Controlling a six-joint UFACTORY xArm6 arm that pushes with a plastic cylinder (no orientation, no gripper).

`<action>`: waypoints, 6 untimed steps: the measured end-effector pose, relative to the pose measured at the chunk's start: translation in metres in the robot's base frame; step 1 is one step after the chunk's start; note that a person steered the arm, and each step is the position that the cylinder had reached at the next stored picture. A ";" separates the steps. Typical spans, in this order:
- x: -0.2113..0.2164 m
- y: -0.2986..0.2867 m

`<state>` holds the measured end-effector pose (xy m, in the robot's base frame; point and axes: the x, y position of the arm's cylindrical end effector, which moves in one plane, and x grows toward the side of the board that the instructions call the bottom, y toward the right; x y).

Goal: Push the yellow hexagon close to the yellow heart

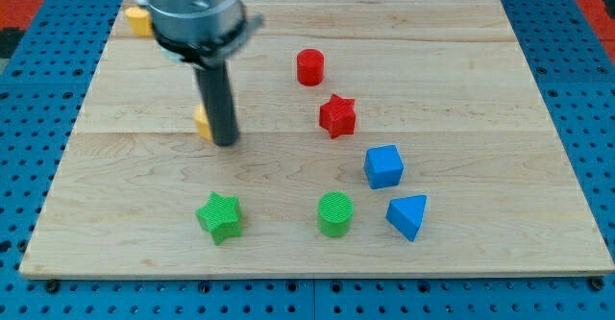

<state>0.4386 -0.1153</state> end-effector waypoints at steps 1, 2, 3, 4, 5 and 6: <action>-0.024 -0.055; -0.062 -0.039; -0.118 -0.074; -0.079 -0.070; -0.114 -0.104; -0.144 -0.097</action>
